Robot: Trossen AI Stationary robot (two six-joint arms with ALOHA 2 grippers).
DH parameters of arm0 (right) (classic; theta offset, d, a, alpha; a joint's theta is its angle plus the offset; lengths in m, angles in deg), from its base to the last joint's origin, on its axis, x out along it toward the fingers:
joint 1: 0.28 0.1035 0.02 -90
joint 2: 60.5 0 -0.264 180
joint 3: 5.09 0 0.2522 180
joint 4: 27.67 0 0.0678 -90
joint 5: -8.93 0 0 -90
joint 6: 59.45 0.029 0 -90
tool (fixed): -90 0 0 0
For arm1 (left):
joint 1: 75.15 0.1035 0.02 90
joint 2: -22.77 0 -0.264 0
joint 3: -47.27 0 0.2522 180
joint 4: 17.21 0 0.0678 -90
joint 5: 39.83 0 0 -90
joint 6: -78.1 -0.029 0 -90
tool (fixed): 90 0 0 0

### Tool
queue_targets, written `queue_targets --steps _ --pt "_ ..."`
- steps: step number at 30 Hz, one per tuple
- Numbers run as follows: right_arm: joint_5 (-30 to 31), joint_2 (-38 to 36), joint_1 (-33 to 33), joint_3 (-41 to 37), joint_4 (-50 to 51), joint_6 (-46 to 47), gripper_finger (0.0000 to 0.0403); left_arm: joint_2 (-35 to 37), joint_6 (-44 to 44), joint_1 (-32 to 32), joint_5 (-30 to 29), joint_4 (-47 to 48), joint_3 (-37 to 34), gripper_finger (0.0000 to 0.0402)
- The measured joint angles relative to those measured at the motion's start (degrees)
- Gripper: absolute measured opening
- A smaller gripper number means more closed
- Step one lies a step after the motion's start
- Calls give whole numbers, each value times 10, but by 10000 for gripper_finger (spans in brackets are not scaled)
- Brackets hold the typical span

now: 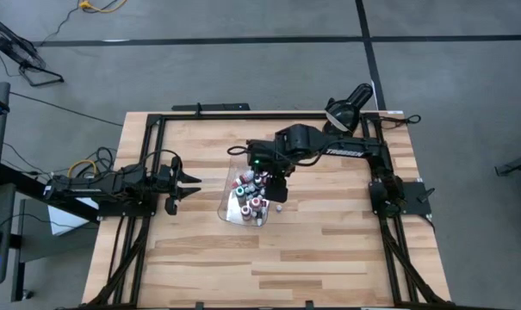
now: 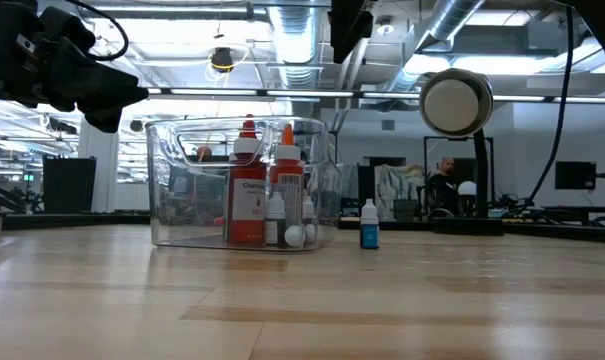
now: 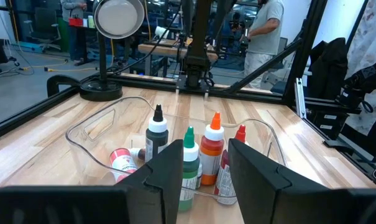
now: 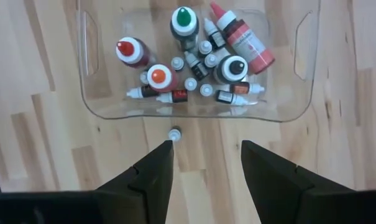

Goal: Pick & Place food coloring
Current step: Put the small blue food coloring bottle into the transparent bin

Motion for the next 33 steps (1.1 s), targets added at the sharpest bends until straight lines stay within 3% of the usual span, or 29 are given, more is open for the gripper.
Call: queue_targets --steps 3,7,12,23,26,33 --pt "0 0 0 -7 -1 8 176 0 0 0 0 0 0 118" --pt "0 0 2 -76 -1 10 178 0 0 0 0 0 0 118" --pt "0 -46 3 -200 -51 45 175 0 0 0 0 0 0 118" --pt "0 -206 12 -530 -296 183 176 0 0 0 0 0 0 118" --pt "1 -230 25 -603 -384 156 178 0 0 0 0 0 0 118" --pt "5 -236 66 -697 -510 -34 187 0 0 0 0 0 0 118"
